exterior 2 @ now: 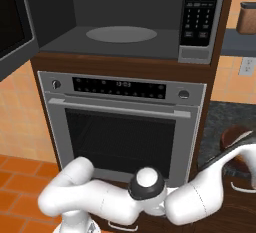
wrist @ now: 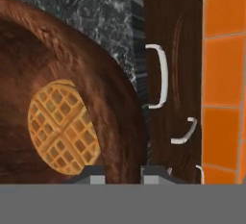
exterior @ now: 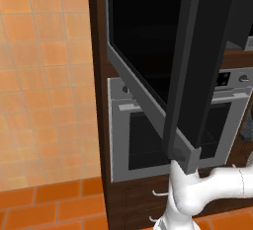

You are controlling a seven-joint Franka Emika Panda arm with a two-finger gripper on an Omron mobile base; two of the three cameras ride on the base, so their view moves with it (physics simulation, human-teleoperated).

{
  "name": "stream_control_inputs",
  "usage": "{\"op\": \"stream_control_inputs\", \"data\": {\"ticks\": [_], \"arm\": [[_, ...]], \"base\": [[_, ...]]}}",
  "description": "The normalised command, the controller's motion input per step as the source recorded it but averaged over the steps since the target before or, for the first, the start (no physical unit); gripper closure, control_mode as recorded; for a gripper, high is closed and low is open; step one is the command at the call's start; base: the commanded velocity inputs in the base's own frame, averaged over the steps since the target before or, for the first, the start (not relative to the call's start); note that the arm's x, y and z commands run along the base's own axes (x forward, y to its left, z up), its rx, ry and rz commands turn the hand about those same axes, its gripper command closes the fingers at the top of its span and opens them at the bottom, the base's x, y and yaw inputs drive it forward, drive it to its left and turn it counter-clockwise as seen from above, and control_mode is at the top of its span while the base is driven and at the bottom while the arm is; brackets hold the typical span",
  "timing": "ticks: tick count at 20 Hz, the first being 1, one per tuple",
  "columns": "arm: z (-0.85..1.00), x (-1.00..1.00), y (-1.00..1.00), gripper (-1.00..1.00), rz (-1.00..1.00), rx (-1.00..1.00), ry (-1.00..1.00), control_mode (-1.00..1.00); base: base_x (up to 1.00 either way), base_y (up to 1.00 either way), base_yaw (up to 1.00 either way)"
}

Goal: Open the microwave, place the bowl with waffle inside the microwave, then close the microwave door and turn it on.

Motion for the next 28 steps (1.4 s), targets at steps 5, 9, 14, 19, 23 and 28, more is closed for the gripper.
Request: {"op": "stream_control_inputs", "data": {"ticks": [5, 9, 14, 19, 23, 28], "arm": [[0.57, -0.65, 0.23, 1.00, 0.08, -0.10, -0.32, -1.00], [0.65, -0.81, 0.34, 1.00, 0.13, -0.17, -0.26, -1.00], [0.56, -0.81, 0.55, 1.00, 0.15, -0.20, -0.15, -1.00], [0.59, -0.76, 0.79, 1.00, 0.15, -0.20, -0.11, -1.00], [0.67, -0.79, 0.99, 1.00, 0.13, -0.20, -0.08, -1.00], [0.82, -0.69, 0.98, 1.00, 0.11, -0.15, 0.01, -1.00]], "base": [[0.00, 0.00, 0.00], [0.00, 0.00, 0.00], [0.00, 0.00, 0.00], [0.00, 0.00, 0.00], [0.00, 0.00, 0.00], [0.00, 0.00, 0.00]]}}
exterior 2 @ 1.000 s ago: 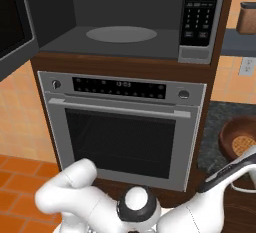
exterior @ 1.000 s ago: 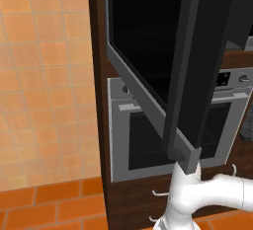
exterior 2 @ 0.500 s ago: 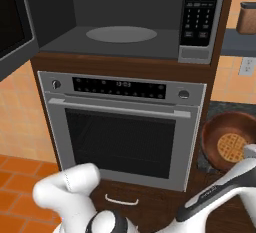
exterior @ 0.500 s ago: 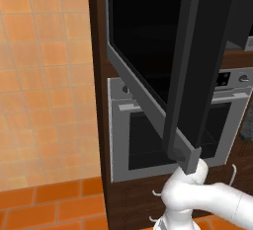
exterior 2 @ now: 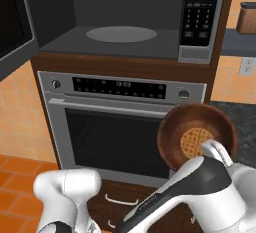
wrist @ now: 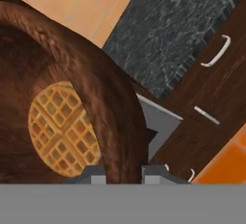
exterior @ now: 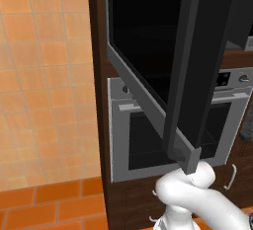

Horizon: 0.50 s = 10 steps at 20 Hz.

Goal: Open the microwave, place the bowl with waffle inside the microwave, then close the microwave door and turn it on.

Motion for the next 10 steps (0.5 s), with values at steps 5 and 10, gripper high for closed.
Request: {"op": "stream_control_inputs", "data": {"ticks": [5, 10], "arm": [[0.99, -0.12, 1.00, 1.00, 0.06, -0.07, 0.18, -1.00], [1.00, 0.00, 1.00, 1.00, 0.00, -0.02, 0.16, -1.00]], "base": [[0.00, 0.00, 0.00], [0.00, 0.00, 0.00]]}}
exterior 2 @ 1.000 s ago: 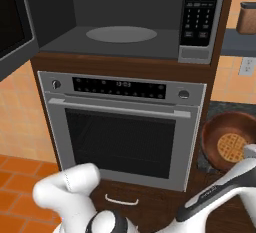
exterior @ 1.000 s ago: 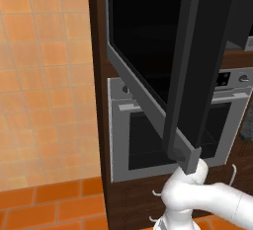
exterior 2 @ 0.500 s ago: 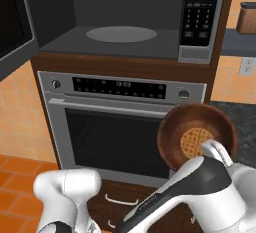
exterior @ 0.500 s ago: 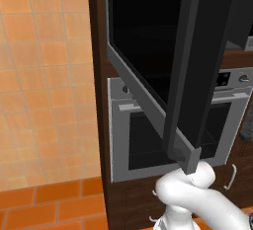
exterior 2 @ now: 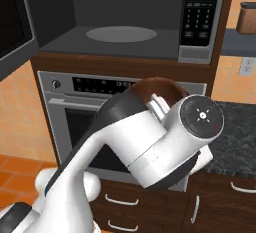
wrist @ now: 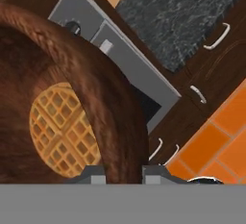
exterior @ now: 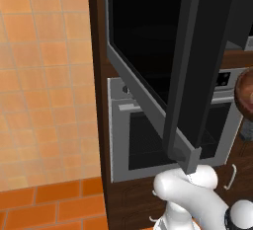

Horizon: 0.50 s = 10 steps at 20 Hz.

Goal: Open the microwave, place the bowl with waffle inside the microwave, then close the microwave door and turn it on.

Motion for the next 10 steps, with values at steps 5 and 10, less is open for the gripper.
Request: {"op": "stream_control_inputs", "data": {"ticks": [5, 10], "arm": [[0.82, 0.09, 1.00, 1.00, 0.00, 0.00, 0.01, -1.00], [0.72, 0.25, 0.99, 1.00, -0.01, 0.00, 0.03, -1.00]], "base": [[0.00, 0.00, 0.00], [0.00, 0.00, 0.00]]}}
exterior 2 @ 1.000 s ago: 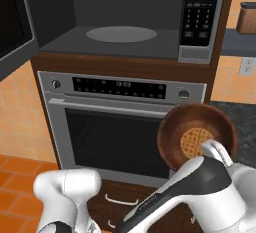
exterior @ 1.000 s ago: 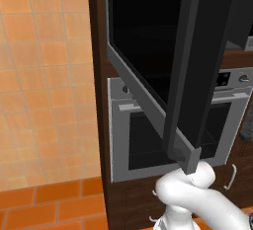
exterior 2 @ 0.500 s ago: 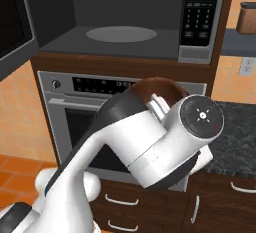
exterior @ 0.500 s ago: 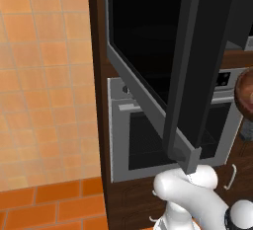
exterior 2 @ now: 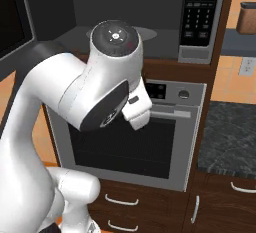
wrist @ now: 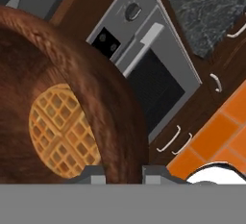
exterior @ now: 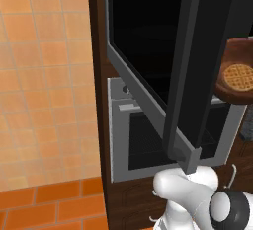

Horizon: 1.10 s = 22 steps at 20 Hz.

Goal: Open the microwave, place the bowl with waffle inside the microwave, then close the microwave door and turn it on.

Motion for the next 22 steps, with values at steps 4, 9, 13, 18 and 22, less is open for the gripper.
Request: {"op": "stream_control_inputs", "data": {"ticks": [4, 9, 13, 18, 22], "arm": [[0.59, 0.56, 0.86, 1.00, -0.05, 0.02, 0.01, -1.00], [0.46, 0.53, 0.80, 1.00, -0.10, 0.08, -0.01, -1.00], [0.36, 0.50, 0.52, 1.00, -0.10, 0.11, 0.00, -1.00], [0.10, 0.60, 0.04, 1.00, -0.11, 0.16, -0.05, -1.00], [-0.03, 0.64, 0.00, 1.00, -0.14, 0.19, -0.12, -1.00]], "base": [[0.00, 0.00, 0.00], [0.00, 0.00, 0.00], [0.00, 0.00, 0.00], [0.00, 0.00, 0.00], [0.00, 0.00, 0.00]]}}
